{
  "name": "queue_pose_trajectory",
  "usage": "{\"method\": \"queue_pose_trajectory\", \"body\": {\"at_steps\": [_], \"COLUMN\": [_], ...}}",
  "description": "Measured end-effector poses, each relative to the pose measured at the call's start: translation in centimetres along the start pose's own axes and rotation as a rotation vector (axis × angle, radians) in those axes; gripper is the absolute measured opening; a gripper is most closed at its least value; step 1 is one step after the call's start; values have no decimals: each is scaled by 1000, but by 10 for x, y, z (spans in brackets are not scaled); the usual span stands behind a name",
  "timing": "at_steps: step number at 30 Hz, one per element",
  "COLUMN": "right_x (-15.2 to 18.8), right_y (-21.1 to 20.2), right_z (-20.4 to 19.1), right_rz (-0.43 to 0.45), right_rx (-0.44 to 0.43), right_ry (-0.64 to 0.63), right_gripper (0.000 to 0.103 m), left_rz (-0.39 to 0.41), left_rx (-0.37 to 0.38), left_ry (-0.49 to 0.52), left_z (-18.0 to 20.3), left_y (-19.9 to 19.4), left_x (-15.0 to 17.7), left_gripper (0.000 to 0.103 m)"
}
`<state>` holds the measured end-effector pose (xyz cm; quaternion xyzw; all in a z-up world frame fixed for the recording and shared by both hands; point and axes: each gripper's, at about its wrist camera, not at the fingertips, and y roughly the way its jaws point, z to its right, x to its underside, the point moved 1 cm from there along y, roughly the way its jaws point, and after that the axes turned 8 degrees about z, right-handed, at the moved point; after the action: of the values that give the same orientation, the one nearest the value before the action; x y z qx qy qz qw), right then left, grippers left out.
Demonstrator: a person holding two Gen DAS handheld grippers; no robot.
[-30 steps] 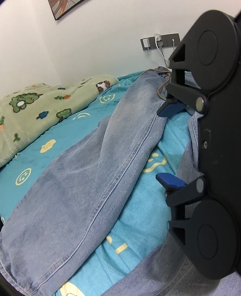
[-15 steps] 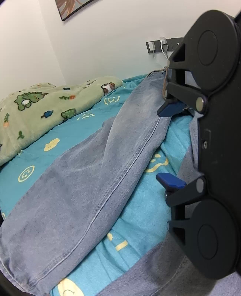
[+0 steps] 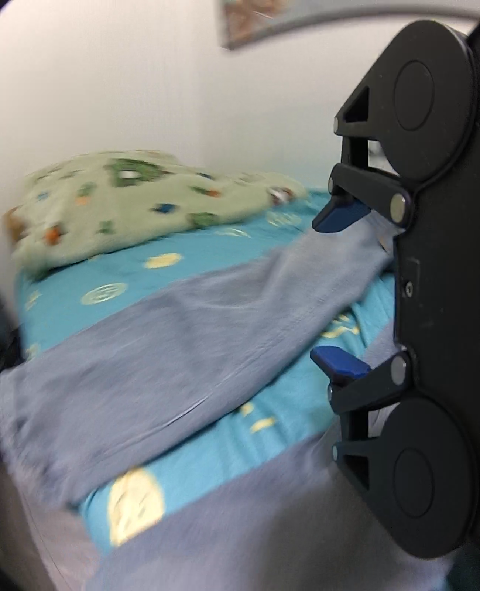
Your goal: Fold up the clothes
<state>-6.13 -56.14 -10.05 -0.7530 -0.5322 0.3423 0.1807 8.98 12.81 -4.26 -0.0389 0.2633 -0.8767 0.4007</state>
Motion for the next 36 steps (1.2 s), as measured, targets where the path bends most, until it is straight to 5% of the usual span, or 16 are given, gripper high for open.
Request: {"method": "queue_pose_trajectory", "body": {"at_steps": [8,12,18,22,29,36], "right_x": [5,5,7,7,9,8], "right_y": [3,3,0,-3,-4,-6], "right_z": [3,1,-3,-3,-10,-16], "right_rz": [-16,-25,-17,-10,-1,11], "right_rx": [-28,-44,-37,-29,-24,-94], "right_ry": [62,72,60,64,33,6], "right_gripper": [15,16,17,18,19,16], "left_rz": [281,378,315,254,176,158], "left_rx": [-80,-100,-137,-93,-35,-146], "left_ry": [-102,-256,-422,-512,-560,-534], "left_z": [-53,-112,-191,-223,-232,-236], "left_y": [-151,-196,-185,-162,-131,-117], "left_x": [-75,-86,-76,-65,-71,-83], "left_gripper": [73,72,67,63,58,58]}}
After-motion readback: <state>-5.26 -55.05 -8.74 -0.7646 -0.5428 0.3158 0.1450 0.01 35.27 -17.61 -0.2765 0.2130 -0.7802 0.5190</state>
